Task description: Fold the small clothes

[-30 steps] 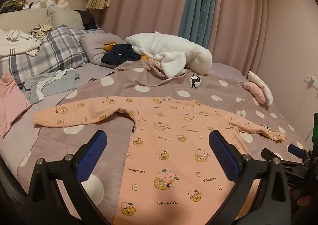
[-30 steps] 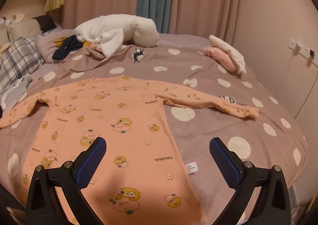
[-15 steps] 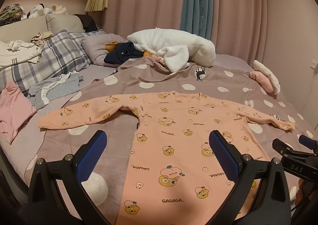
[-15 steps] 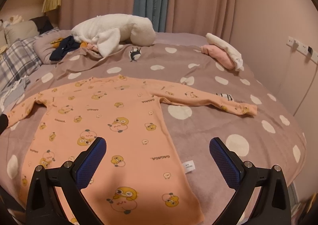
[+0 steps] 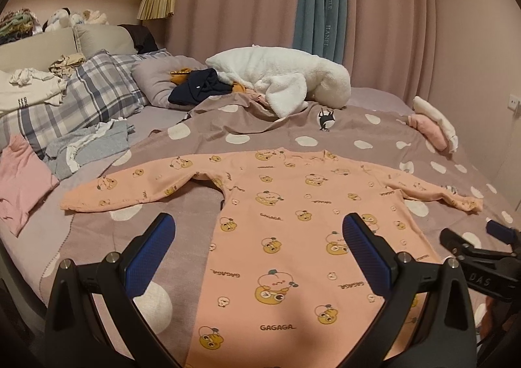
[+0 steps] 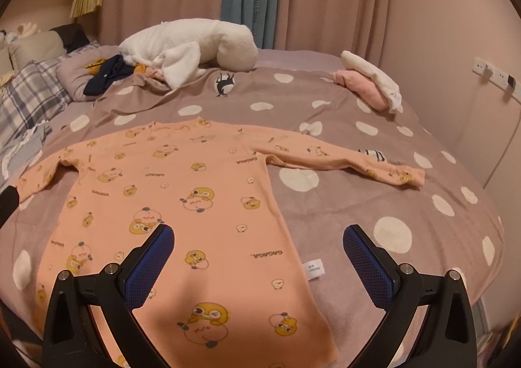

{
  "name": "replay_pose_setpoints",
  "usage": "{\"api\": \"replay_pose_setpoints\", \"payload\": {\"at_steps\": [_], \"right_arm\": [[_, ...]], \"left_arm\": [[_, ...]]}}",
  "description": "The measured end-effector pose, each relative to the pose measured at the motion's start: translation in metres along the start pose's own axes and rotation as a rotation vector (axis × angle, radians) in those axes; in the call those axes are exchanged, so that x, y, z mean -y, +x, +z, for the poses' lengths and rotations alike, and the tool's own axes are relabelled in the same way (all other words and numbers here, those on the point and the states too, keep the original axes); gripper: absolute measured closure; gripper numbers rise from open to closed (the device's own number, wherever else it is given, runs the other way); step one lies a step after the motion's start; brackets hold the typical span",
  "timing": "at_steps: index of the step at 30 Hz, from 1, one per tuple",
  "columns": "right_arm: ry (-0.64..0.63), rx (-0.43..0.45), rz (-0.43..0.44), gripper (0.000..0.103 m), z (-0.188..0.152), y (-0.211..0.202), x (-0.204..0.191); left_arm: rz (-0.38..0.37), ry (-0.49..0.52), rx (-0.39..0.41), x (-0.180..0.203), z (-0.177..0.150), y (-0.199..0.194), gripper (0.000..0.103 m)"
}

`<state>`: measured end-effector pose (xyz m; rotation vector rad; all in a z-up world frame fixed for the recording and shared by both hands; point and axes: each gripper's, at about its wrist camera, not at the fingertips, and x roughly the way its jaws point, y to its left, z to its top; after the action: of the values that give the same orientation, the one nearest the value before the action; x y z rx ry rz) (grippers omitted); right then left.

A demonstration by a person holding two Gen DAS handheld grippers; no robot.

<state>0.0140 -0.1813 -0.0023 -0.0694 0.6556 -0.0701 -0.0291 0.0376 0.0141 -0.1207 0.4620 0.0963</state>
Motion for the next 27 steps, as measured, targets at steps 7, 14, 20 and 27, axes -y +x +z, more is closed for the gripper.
{"api": "replay_pose_setpoints", "payload": {"at_steps": [7, 14, 20, 27], "right_arm": [[-0.008, -0.002, 0.003, 0.0, 0.0003, -0.0007, -0.0026], [-0.016, -0.011, 0.008, 0.0, 0.0001, 0.0023, -0.0059], [-0.022, -0.011, 0.014, 0.0, -0.0001, 0.0019, -0.0066], [-0.01, -0.02, 0.023, 0.0, -0.0004, 0.0031, -0.0062]], "left_arm": [[0.014, -0.003, -0.014, 0.0009, 0.0002, 0.0045, 0.0], [0.013, 0.003, -0.027, 0.0026, -0.001, 0.0055, 0.0], [0.008, 0.012, -0.038, 0.0057, -0.0021, 0.0071, 0.0], [0.009, 0.023, -0.047, 0.0086, -0.0026, 0.0093, 0.0]]}}
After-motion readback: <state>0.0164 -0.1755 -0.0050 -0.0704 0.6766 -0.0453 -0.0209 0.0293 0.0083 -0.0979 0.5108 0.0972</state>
